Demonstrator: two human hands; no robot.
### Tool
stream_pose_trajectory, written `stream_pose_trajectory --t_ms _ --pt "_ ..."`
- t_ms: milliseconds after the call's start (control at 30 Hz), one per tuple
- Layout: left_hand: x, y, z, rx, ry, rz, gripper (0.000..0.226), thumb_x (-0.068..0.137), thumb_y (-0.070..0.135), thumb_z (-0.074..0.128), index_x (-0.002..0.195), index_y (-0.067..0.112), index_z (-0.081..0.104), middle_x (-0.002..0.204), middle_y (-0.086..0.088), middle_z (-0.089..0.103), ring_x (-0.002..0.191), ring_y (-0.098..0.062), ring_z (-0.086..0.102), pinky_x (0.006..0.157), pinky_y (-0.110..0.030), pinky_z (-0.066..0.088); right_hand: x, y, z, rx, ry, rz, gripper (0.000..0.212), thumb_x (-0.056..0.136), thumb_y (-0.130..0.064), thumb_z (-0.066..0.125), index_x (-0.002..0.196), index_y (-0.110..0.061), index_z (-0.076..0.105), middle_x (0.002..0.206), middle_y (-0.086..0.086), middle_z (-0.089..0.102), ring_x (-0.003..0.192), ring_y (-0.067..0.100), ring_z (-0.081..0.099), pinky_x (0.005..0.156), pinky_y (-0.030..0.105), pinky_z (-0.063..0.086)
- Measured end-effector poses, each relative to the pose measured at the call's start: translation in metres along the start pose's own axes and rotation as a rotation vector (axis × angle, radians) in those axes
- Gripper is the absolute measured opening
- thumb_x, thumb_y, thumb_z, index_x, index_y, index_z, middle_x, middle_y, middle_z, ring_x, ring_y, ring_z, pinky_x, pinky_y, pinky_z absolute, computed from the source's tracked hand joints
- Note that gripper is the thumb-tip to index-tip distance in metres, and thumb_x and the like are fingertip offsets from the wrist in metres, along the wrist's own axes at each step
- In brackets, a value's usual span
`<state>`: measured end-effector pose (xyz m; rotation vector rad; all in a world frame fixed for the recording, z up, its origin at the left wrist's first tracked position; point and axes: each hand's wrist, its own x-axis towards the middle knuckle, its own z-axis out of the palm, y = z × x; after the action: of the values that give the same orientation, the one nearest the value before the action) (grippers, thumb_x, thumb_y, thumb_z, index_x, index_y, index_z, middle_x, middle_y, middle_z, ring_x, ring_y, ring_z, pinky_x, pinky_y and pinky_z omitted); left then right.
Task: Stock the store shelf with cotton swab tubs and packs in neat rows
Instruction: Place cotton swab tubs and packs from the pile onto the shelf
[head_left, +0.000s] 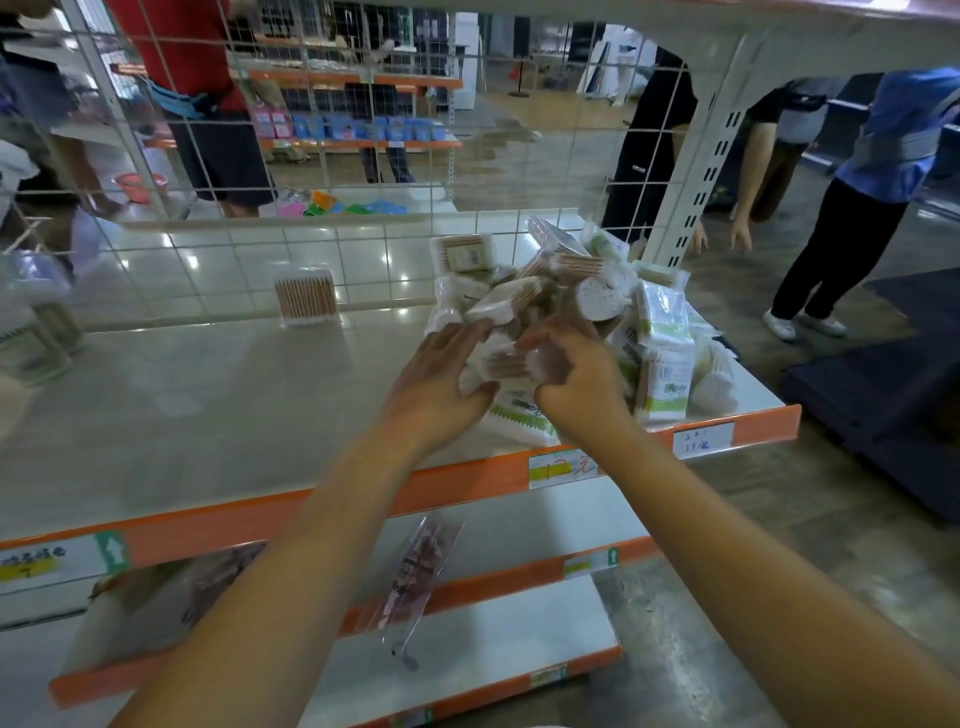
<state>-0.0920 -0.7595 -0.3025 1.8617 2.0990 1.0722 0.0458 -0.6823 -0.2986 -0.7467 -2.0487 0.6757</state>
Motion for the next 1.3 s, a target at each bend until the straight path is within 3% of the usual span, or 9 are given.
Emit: stream_pose_trajectory --t_ms 133,367,533,600,667,767,967,1167,1300 --pt "-0.007 -0.003 -0.006 -0.078 -0.115 0.014 0.049 0.079 0.022 0.066 0.126 0.016 0.054 0.123 -0.004 0.055 0.113 -0.02 0.051 0.089 -0.024 0.037 -0.006 -0.011 0.01 0.062 -0.055 -0.091 0.043 0.053 0.003 0.045 0.088 -0.004 0.069 0.089 -0.006 0.055 0.092 0.021 0.055 0.073 0.01 0.042" --pt "-0.024 -0.018 -0.019 -0.173 0.015 -0.015 0.048 0.075 0.028 0.075 0.119 0.016 0.061 0.115 0.002 0.062 0.103 -0.012 0.058 0.086 -0.02 0.043 -0.008 -0.03 0.022 0.217 -0.042 -0.064 0.051 0.057 0.006 0.046 0.101 -0.015 0.061 0.099 0.008 0.06 0.092 -0.005 0.053 0.08 0.006 0.04" --pt "-0.038 -0.023 -0.032 -0.264 0.087 -0.077 0.029 0.077 0.027 0.073 0.102 0.022 0.058 0.093 0.012 0.062 0.083 -0.002 0.058 0.071 -0.008 0.043 -0.007 -0.054 0.037 0.329 -0.006 0.022 0.051 0.063 -0.005 0.049 0.11 -0.024 0.05 0.116 0.009 0.054 0.108 0.019 0.053 0.09 0.024 0.046" --pt "-0.044 -0.027 -0.038 -0.311 0.141 -0.122 0.028 0.078 0.027 0.072 0.1 0.018 0.057 0.092 0.008 0.063 0.084 -0.006 0.061 0.07 -0.015 0.045 -0.01 -0.066 0.047 0.433 0.008 0.105 0.054 0.065 -0.008 0.05 0.114 -0.028 0.045 0.119 0.008 0.052 0.11 0.019 0.053 0.087 0.03 0.049" --pt "-0.05 -0.03 -0.046 -0.358 0.215 -0.165 0.026 0.078 0.029 0.072 0.094 0.017 0.054 0.086 0.009 0.063 0.082 -0.004 0.061 0.068 -0.018 0.048 -0.014 -0.077 0.06 0.477 0.04 0.154 0.05 0.069 -0.009 0.055 0.115 -0.025 0.042 0.113 -0.002 0.052 0.102 0.009 0.056 0.08 0.023 0.05" --pt "-0.062 -0.035 -0.06 -0.384 0.29 -0.206 0.026 0.078 0.032 0.072 0.088 0.018 0.051 0.079 0.018 0.058 0.075 0.01 0.056 0.062 -0.007 0.044 -0.018 -0.093 0.08 0.47 0.103 0.214 0.036 0.08 -0.009 0.068 0.104 -0.026 0.046 0.102 -0.005 0.055 0.094 0.009 0.058 0.076 0.018 0.049" --pt "-0.083 -0.058 -0.091 -0.44 0.332 -0.206 0.032 0.076 0.031 0.074 0.093 0.012 0.054 0.082 0.017 0.059 0.079 0.007 0.058 0.066 -0.008 0.047 -0.022 -0.127 0.112 0.577 0.127 0.304 0.021 0.084 -0.002 0.064 0.099 -0.013 0.055 0.098 0.002 0.061 0.095 0.016 0.06 0.07 0.012 0.05" --pt "-0.107 -0.085 -0.121 -0.537 0.359 -0.098 0.006 0.084 0.016 0.055 0.088 0.015 0.06 0.086 0.007 0.063 0.078 -0.001 0.06 0.072 -0.013 0.047 -0.02 -0.159 0.136 0.728 0.073 0.298 0.023 0.09 0.0 0.052 0.105 -0.016 0.059 0.094 -0.007 0.063 0.08 -0.004 0.062 0.07 0.015 0.049" --pt "-0.119 -0.097 -0.14 -0.641 0.456 -0.084 0.025 0.086 0.004 0.06 0.088 0.028 0.052 0.092 0.005 0.061 0.078 -0.006 0.064 0.071 -0.016 0.049 -0.022 -0.177 0.155 0.856 -0.014 0.345 0.021 0.093 -0.004 0.049 0.105 -0.016 0.061 0.094 -0.006 0.065 0.085 0.005 0.064 0.074 0.024 0.053"
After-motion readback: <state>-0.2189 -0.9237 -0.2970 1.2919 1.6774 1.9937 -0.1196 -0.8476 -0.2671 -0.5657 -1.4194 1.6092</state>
